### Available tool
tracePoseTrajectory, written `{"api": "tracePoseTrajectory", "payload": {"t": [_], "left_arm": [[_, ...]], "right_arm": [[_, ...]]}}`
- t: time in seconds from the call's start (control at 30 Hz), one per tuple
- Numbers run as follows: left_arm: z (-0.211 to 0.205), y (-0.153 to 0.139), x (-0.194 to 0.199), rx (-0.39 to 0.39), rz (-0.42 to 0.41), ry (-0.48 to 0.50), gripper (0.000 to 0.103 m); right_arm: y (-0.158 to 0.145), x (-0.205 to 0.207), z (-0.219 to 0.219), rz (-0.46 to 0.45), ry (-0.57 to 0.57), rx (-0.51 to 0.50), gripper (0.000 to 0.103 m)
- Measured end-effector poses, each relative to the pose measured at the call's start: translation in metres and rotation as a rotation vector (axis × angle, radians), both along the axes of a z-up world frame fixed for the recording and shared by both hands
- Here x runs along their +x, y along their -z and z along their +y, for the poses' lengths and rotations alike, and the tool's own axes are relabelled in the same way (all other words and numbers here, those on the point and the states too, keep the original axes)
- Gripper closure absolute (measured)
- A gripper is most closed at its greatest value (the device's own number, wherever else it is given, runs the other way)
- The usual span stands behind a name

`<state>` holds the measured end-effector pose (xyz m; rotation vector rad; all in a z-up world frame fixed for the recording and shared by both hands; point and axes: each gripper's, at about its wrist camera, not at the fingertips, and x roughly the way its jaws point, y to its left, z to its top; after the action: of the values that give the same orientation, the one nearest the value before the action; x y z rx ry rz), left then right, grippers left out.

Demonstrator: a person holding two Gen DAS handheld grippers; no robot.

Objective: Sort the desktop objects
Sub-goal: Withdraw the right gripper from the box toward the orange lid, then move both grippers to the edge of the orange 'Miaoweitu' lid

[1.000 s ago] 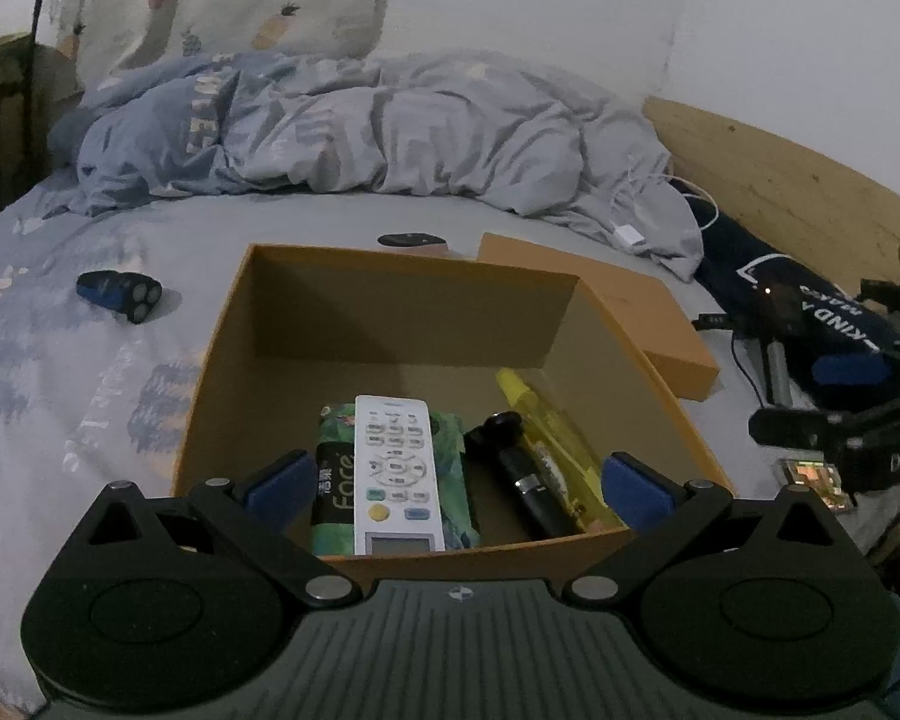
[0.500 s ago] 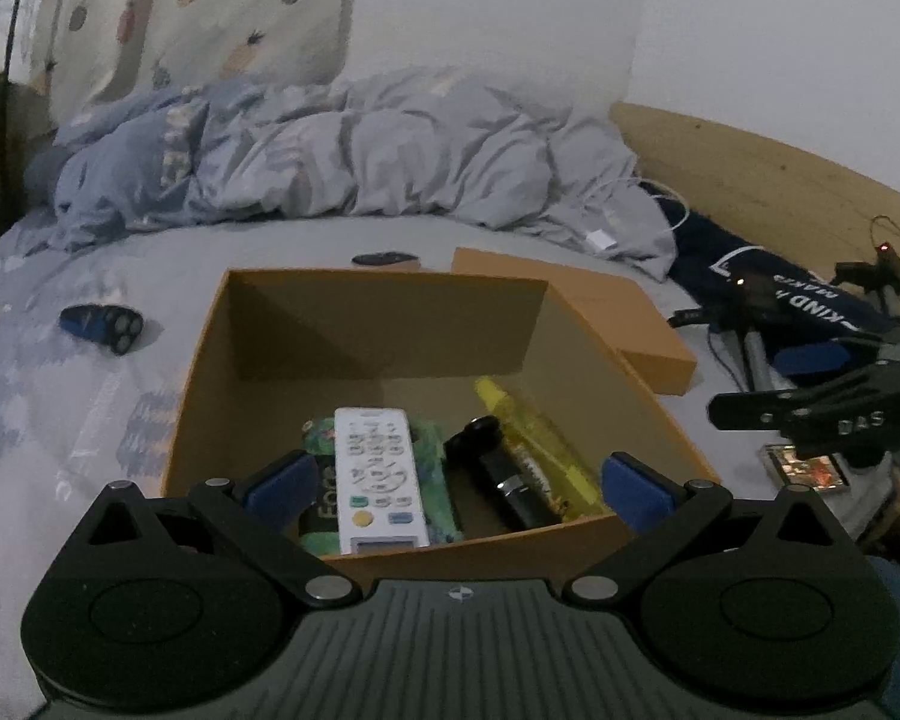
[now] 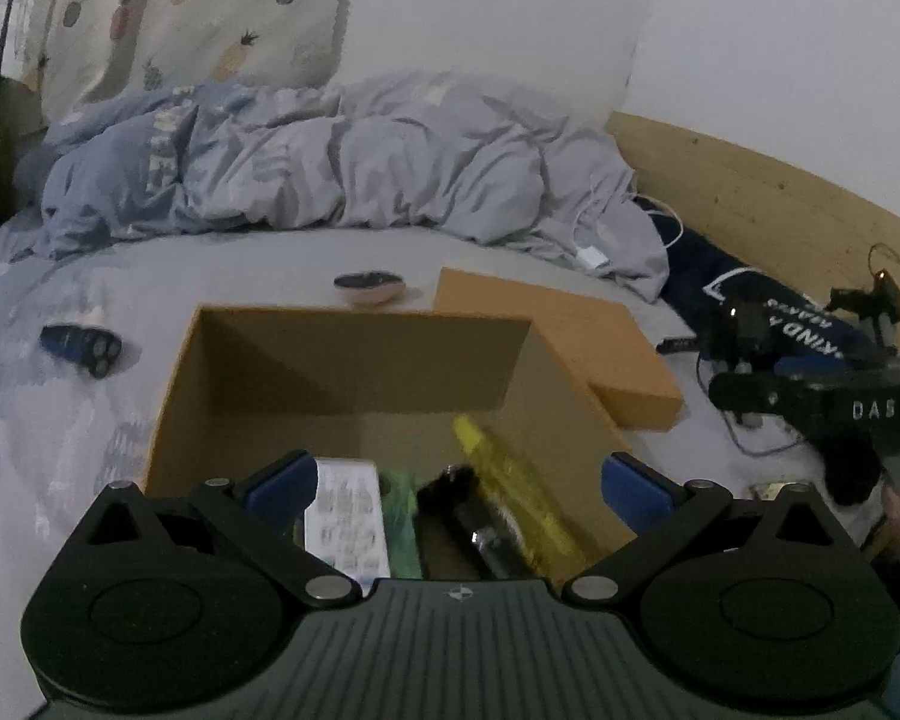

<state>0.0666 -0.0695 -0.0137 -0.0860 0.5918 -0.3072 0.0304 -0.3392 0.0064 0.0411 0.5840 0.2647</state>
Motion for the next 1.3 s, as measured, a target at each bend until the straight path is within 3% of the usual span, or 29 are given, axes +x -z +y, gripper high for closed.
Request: {"api": "tracePoseTrajectory", "payload": {"t": [0.2, 0.43, 0.73, 1.0, 1.3], "left_arm": [[-0.006, -0.031, 0.025, -0.038, -0.02, 0.026, 0.0], [-0.022, -0.063, 0.062, -0.036, -0.064, 0.054, 0.0], [-0.049, -0.084, 0.119, -0.041, -0.075, 0.097, 0.0], [-0.075, -0.082, 0.174, -0.046, -0.038, 0.121, 0.0], [-0.097, -0.037, 0.243, 0.008, 0.075, 0.149, 0.0]], "right_arm": [[-0.023, 0.012, -0.027, -0.004, 0.046, 0.083, 0.0], [-0.062, 0.035, -0.059, -0.04, 0.09, 0.102, 0.0], [-0.085, 0.086, -0.096, -0.031, 0.15, 0.162, 0.0], [-0.074, 0.142, -0.125, 0.006, 0.187, 0.178, 0.0], [-0.03, 0.2, -0.143, 0.097, 0.199, 0.193, 0.0]]}}
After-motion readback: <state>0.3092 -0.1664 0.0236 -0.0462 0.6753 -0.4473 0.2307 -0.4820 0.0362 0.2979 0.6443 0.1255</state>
